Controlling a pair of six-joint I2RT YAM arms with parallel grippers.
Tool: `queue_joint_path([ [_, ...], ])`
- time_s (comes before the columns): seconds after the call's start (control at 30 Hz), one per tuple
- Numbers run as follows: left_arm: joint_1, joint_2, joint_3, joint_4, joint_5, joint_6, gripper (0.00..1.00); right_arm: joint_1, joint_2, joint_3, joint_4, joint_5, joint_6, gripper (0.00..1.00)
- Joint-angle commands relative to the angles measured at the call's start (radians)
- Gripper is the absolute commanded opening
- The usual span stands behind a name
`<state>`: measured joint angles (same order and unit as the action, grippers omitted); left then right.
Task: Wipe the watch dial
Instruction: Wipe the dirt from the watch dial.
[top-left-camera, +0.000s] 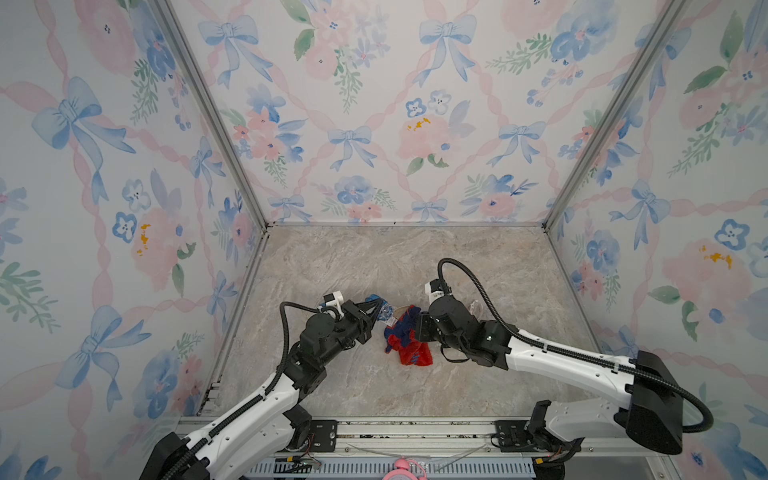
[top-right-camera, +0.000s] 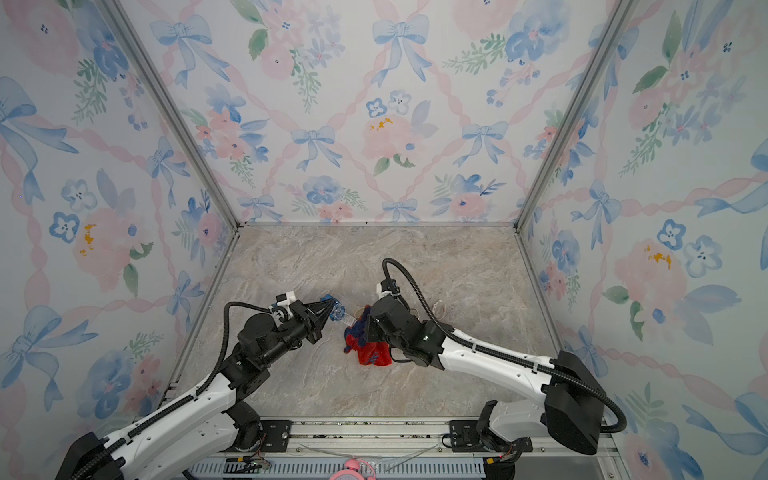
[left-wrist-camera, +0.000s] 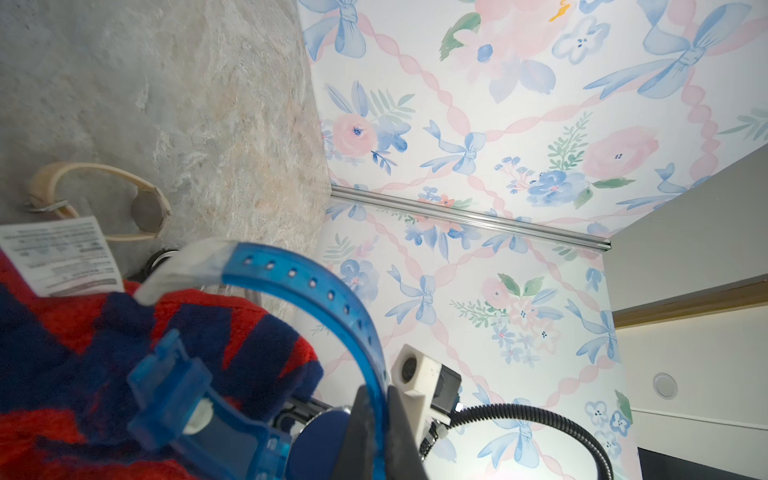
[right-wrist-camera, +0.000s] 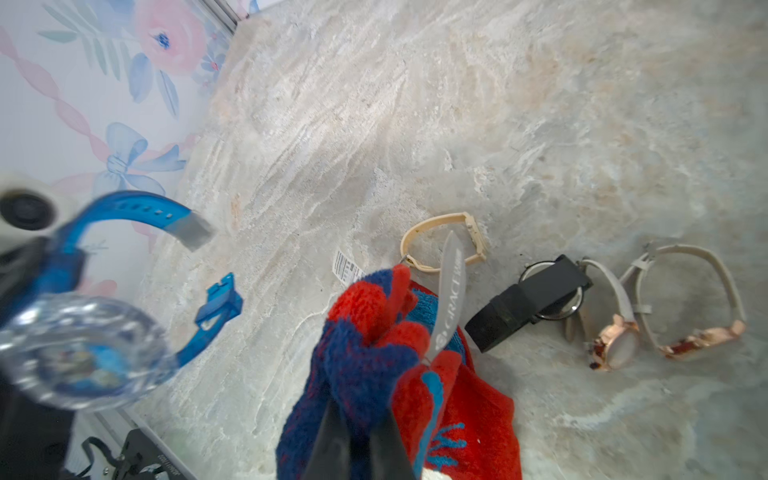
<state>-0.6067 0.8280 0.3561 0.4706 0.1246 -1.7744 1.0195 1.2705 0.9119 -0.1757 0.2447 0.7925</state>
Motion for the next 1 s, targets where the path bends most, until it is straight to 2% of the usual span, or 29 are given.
queue_joint_path([
  [0.0,0.012,0.001,-0.015,0.044,0.033,-0.022,0.0,0.049,-0.067,0.012,0.004,0.06,-0.024,0.0],
  [0.17,0.016,0.016,-0.016,0.06,0.044,-0.025,0.0,0.085,-0.056,0.052,0.019,0.042,-0.045,0.0],
  [0.37,0.014,0.024,-0.013,0.064,0.039,-0.026,0.0,0.123,0.034,0.123,0.035,0.012,-0.067,0.0],
  [0.67,0.004,0.011,-0.015,0.063,0.036,-0.025,0.0,0.114,0.145,0.198,0.042,-0.012,-0.083,0.0],
  [0.97,-0.023,0.017,-0.025,0.068,0.028,-0.021,0.0,0.126,0.19,0.267,0.04,-0.018,-0.101,0.0],
])
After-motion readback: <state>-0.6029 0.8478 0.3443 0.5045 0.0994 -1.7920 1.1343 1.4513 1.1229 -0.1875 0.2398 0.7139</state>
